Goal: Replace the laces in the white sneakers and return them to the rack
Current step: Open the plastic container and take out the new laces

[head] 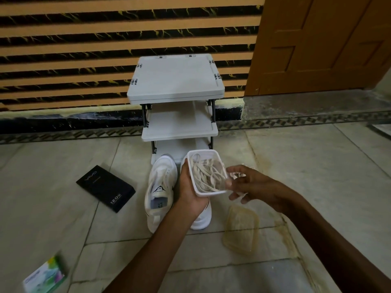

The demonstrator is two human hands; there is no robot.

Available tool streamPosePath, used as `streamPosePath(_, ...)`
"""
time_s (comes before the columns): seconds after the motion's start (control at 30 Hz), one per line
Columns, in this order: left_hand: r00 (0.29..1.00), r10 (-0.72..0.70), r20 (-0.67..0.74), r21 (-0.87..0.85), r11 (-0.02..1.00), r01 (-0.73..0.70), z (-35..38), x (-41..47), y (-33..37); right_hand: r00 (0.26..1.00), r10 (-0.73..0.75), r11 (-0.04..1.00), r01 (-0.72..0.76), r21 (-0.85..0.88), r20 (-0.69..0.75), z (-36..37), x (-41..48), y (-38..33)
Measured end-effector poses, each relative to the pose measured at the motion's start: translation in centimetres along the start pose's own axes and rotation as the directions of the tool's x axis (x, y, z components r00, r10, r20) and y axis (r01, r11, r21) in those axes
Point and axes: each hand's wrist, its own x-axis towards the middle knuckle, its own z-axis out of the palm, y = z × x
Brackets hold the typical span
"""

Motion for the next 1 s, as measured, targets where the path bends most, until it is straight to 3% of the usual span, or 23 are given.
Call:
streamPosePath(0.07, 1.0, -0.007, -0.001, 0.018, 1.0, 0.007, 0.1, 0.1, 0.0, 0.999, -0.051, 0.993, 0.052, -0.109, 0.005, -0.3, -0.1, -0.3)
streamPosePath(0.23, 0.999, -0.027, -0.018, 0.067, 0.997, 0.028, -0.8, 0.5, -0.2, 0.961, -0.229, 0.963, 0.2, -0.179, -0.154, -0.7, -0.5, -2.8)
streamPosePath(0.3, 0.999, -0.035, -0.029, 0.091, 0.995, 0.037, -1.0, 0.9, -0.5, 0.935, -0.305, 0.925, 0.245, -0.292, -0.181, -0.2, -0.4, -3.8)
streamPosePath(0.43, 0.999, -0.022, -0.026, 0.098, 0.995, 0.024, -0.5, 1.0, -1.3, 0.806, -0.472, 0.775, 0.187, -0.604, -0.356, 2.7, 2.3, -3.7)
streamPosePath(0.53, 0.999, -0.022, -0.03, 0.02, 1.0, 0.023, 0.2, 0.7, -1.8, 0.739, -0.599, 0.613, 0.175, -0.77, -0.309, 4.6, 4.2, -2.2)
streamPosePath(0.63, 0.999, -0.037, -0.026, -0.013, 0.999, 0.036, 0.1, 0.5, -1.8, 0.743, -0.624, 0.559, 0.208, -0.803, -0.241, 4.8, 4.5, -1.6)
streamPosePath(0.7, 0.999, -0.035, -0.009, -0.008, 0.999, 0.035, -0.4, 0.5, -1.4, 0.76, -0.597, 0.609, 0.221, -0.761, -0.257, 4.1, 4.1, -2.1)
streamPosePath(0.9, 1.0, -0.023, -0.015, 0.03, 0.999, 0.023, -0.8, 0.6, -0.4, 0.852, -0.448, 0.861, 0.33, -0.388, -0.269, 0.9, 1.4, -4.7)
streamPosePath(1.0, 0.999, -0.029, -0.02, 0.024, 0.999, 0.029, -0.1, 0.4, -0.6, 0.87, -0.419, 0.871, 0.305, -0.384, -0.259, 0.8, 1.3, -4.2)
